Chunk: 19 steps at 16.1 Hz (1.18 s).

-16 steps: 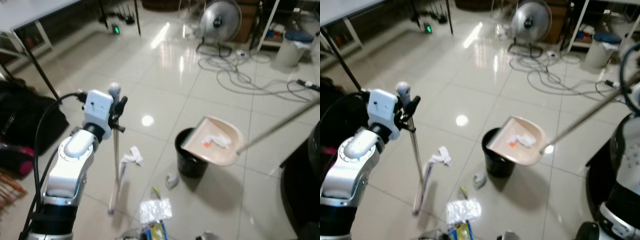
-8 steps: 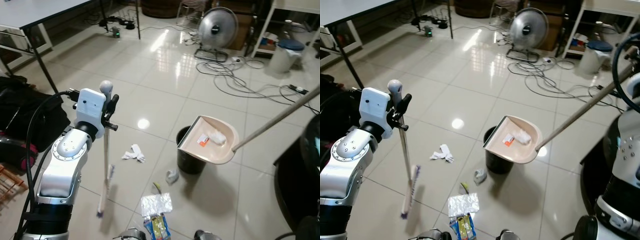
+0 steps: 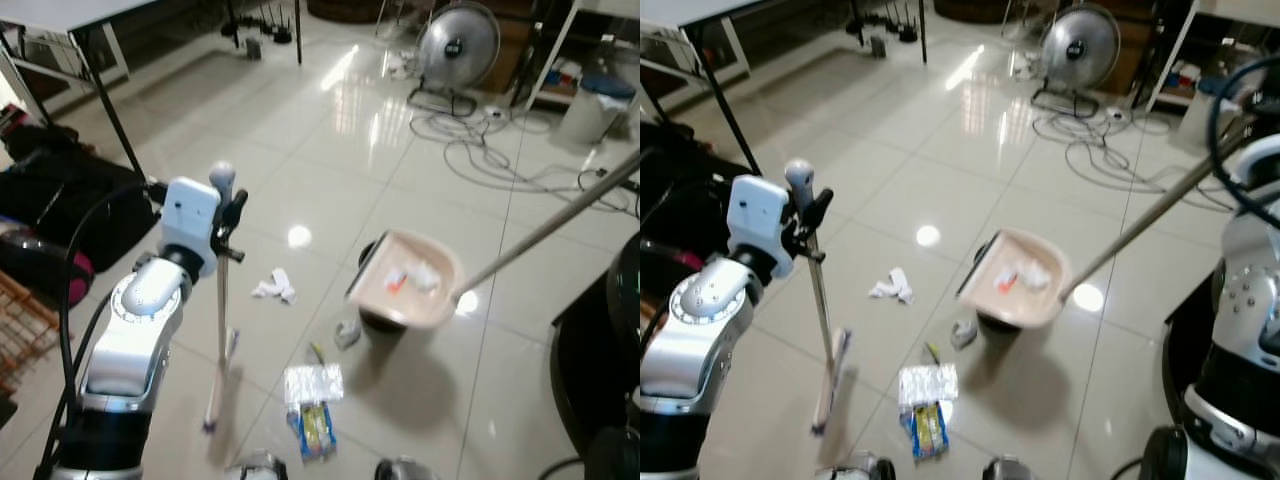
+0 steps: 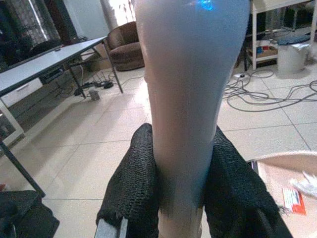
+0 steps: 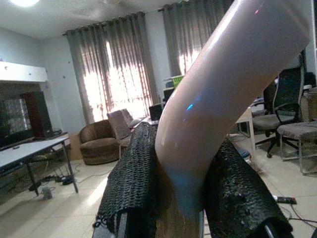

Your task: Sweep floor

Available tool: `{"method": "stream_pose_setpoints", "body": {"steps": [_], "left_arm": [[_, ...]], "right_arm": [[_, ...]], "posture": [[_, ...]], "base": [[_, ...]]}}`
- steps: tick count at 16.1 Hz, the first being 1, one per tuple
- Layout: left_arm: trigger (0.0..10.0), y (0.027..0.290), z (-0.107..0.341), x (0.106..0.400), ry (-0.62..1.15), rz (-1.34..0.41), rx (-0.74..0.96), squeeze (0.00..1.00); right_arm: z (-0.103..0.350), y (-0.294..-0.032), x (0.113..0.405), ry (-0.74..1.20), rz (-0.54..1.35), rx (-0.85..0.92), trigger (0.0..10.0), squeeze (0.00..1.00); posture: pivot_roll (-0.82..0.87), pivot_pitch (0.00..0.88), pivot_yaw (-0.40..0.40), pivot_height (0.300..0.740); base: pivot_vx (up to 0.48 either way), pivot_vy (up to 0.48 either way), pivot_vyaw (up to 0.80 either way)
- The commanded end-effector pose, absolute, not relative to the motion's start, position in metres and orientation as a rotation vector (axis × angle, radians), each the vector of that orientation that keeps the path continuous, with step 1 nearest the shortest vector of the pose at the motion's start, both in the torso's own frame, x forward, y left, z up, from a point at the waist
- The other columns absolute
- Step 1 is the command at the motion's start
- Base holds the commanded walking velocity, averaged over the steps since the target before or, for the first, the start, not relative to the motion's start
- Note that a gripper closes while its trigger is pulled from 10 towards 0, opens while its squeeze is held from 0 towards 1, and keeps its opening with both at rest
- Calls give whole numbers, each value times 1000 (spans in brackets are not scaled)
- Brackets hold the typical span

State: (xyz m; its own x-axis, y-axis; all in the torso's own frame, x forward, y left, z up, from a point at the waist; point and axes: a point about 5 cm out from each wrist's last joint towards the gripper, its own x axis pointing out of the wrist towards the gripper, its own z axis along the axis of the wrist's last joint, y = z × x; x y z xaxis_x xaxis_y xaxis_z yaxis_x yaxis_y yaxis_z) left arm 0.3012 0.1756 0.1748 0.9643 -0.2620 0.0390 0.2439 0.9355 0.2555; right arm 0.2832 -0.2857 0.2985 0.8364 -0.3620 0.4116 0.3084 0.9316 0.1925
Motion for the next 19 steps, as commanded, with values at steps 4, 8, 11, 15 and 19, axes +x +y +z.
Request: {"method": "stream_pose_setpoints", "body": {"steps": [4, 8, 11, 15, 19], "left_arm": [[10000, 174, 187, 303, -123, -263, 270, 0], [10000, 174, 187, 303, -125, -271, 269, 0], [10000, 175, 187, 302, -126, -268, 271, 0], [10000, 177, 186, 301, -126, -261, 271, 0], [10000, 177, 187, 303, -130, -263, 274, 0]], "right_arm": [[312, -289, 272, -534, -379, 105, 10000, 0], [311, -289, 272, -523, -381, 120, 10000, 0], [310, -287, 272, -518, -368, 121, 10000, 0], [312, -286, 273, -522, -358, 120, 10000, 0], [313, -287, 274, -525, -359, 124, 10000, 0]], "posture": [[-9, 102, 16, 740], [-9, 100, 16, 740], [-8, 95, 9, 740], [-6, 82, 3, 740], [-7, 69, 5, 740]], "base": [[277, 0, 0], [304, 0, 0], [324, 0, 0], [324, 0, 0], [325, 0, -116]]}}
